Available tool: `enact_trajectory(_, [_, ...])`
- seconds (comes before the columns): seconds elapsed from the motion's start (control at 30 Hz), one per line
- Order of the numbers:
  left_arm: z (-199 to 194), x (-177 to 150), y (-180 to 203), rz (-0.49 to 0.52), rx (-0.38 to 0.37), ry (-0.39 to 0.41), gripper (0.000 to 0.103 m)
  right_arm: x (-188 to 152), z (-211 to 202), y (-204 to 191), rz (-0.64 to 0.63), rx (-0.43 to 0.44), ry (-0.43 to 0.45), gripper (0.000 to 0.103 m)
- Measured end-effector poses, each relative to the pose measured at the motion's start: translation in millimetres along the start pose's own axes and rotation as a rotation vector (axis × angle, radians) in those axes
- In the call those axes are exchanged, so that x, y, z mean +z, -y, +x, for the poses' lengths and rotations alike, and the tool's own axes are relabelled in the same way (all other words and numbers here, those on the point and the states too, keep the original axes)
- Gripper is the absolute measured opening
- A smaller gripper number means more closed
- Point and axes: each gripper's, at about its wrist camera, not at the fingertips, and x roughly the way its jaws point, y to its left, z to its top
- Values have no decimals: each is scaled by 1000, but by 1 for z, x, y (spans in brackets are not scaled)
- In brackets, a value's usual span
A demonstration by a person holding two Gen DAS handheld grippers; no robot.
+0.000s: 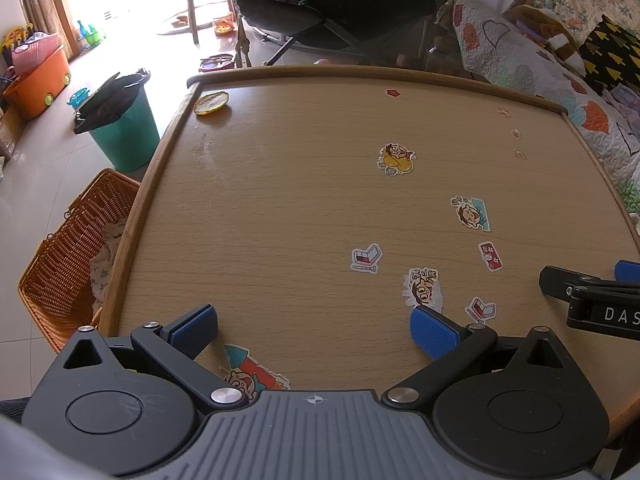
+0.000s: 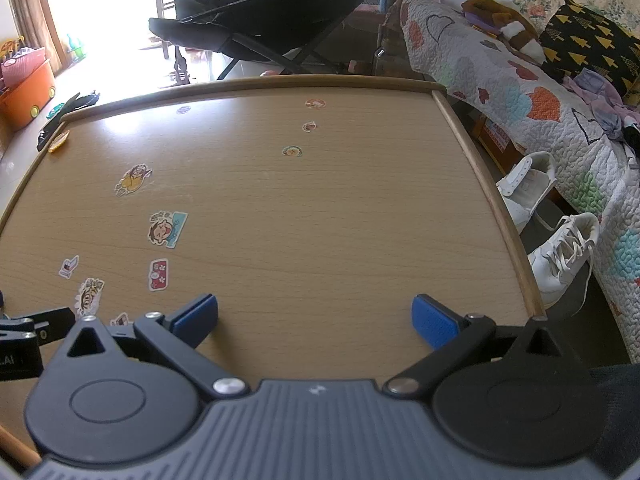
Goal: Fold clothes
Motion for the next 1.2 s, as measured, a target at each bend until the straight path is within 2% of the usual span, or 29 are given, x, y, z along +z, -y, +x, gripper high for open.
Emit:
enact_trajectory(0.77, [-5,-6,1,-2,3,15,103,-5,-2,-5,-21,14,-25,103])
enact_trajectory(1.2, [-12,-17,2,-13,14,68,103,-16,-11,-9,-55,35,-36,103])
